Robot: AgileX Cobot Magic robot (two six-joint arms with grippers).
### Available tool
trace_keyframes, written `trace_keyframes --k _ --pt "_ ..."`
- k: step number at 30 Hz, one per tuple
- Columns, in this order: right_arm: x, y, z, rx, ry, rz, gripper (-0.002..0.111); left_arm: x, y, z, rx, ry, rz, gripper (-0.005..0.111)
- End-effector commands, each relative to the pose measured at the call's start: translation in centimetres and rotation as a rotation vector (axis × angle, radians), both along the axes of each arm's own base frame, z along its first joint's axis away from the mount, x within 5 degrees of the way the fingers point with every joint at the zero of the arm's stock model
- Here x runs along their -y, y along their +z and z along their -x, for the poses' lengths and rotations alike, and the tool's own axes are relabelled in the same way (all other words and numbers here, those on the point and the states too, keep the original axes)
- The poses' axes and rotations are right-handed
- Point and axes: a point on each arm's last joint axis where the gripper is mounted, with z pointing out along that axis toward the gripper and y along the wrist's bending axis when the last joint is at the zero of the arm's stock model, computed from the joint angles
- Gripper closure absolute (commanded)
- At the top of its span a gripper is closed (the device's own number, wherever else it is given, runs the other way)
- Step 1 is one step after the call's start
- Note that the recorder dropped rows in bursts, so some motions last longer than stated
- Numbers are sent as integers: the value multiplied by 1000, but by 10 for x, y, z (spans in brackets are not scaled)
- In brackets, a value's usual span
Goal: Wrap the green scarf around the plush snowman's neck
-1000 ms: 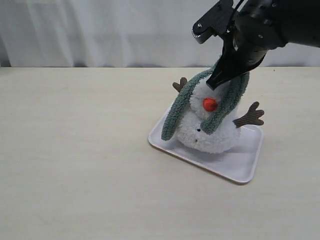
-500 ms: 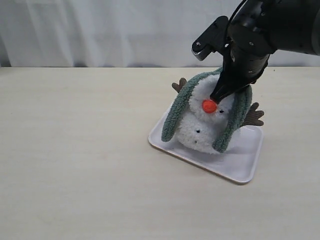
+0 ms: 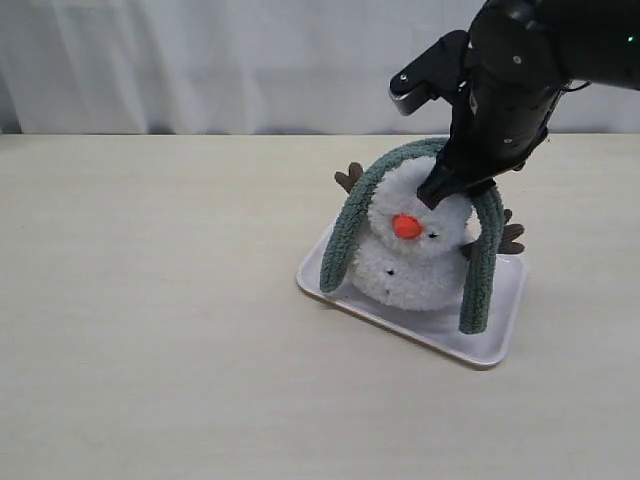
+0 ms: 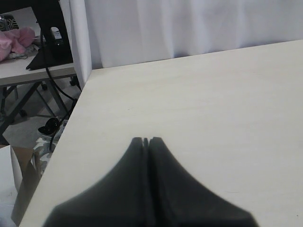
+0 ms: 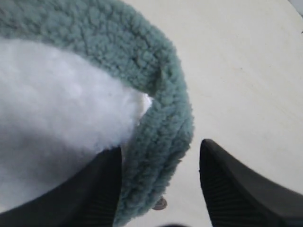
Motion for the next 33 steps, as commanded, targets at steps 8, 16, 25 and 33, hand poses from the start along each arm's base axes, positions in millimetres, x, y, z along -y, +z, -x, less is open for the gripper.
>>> trace_keyframes --k 8,16,25,33 --pt "-2 49 11 7 -63 -159 63 0 1 0 13 -1 3 107" --pt "31 81 17 16 -70 -505 104 0 1 0 13 -1 3 107" --pt "93 52 17 -51 -214 -622 104 0 1 0 14 -1 3 107" --pt "107 -4 20 -37 -272 -597 104 0 1 0 14 -1 3 107"
